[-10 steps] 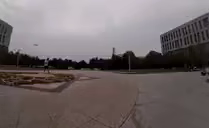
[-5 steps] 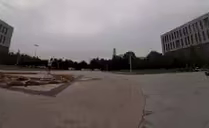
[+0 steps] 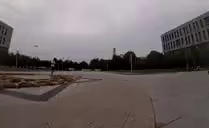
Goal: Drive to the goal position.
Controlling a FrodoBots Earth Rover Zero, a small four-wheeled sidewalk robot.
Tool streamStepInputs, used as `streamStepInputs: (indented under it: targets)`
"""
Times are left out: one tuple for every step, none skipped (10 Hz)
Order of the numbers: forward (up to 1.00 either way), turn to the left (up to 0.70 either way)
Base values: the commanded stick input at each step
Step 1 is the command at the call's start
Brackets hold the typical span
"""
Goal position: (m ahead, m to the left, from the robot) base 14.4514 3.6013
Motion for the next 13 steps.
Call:
streamStepInputs:
  targets:
    - [0.7, 0.01]
    - [0.7, 0.01]
    - [0.7, 0.01]
    - [0.7, 0.01]
    - [0.7, 0.01]
    - [0.7, 0.01]
    - [0.7, 0.01]
    - [0.7, 0.01]
    - [0.7, 0.01]
    - [0.7, 0.01]
    - [0.7, 0.01]
    - [0.7, 0.01]
    - [0.7, 0.01]
